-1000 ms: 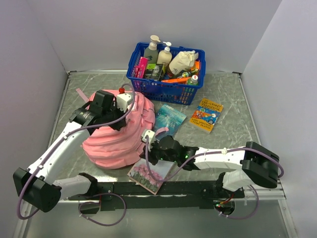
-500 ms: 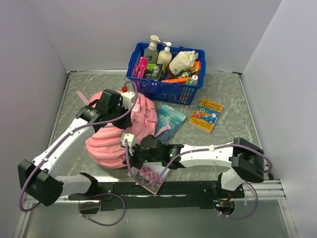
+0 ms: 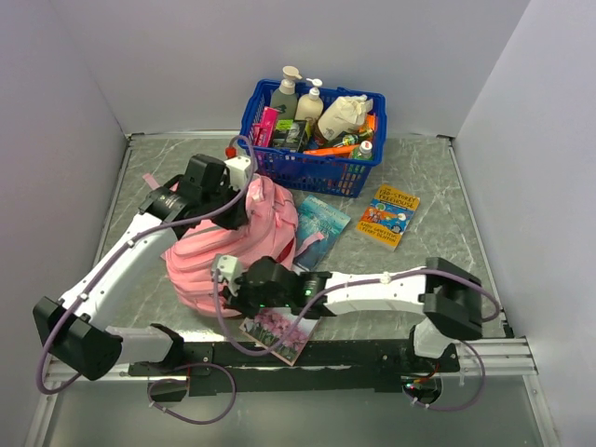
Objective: Pack the student bag
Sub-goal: Unzip the student bag at the center of the board.
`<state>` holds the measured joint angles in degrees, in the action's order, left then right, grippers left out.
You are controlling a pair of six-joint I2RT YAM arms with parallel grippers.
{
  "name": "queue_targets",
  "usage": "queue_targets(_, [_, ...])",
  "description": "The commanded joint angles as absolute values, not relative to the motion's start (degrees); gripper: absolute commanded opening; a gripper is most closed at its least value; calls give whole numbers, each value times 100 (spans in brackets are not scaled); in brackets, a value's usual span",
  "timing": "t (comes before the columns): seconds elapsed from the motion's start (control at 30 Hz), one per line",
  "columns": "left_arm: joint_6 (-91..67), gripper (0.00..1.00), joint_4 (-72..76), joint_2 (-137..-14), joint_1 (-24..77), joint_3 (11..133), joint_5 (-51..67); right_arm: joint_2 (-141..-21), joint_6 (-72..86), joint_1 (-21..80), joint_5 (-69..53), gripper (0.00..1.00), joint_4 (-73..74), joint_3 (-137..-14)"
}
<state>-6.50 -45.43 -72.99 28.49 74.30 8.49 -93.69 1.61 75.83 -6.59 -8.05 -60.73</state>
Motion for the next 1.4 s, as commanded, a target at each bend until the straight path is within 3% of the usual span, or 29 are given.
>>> queue_targets(0.0, [-141, 1, -3505, -6768, 2777, 8120, 396, -8246, 298, 7507, -54, 0, -905, -5302])
queue_targets(0.1, [149, 3, -3752, -6592, 2716, 8104, 641, -7683, 518, 7409, 149, 0, -1019, -4703])
queue_targets(0.13, [167, 21, -3814, -6548, 2672, 8025, 790, -7595, 527, 7400, 210, 0, -1020, -4615])
queue_targets(0.2, [228, 41, -3797, -6478, 2646, 7675, 1483, -7453, 597, 7409, 281, 0, -967, -4483])
queue_targets(0.23, [359, 67, -3788, -6451, 2637, 7560, 1720, -7436, 632, 7409, 264, 0, -984, -4422])
queue_targets(0.33, [867, 83, -4216, -6608, 2646, 7348, 1995, -7409, 782, 7418, 272, 0, -949, -4351])
queue_targets(0.83, [4955, 96, -5747, -5687, 2189, 5845, 2056, -7392, 1090, 7409, 781, 0, -967, -3999])
queue_targets(1.1, [5299, 99, -5827, -5669, 2030, 5582, 2267, -7348, 1213, 7400, 756, 0, -1019, -3920])
queue_targets(1.37, [5151, 96, -4899, -5669, 2030, 4888, 2022, -7207, 1309, 7339, 738, 0, -1055, -3823])
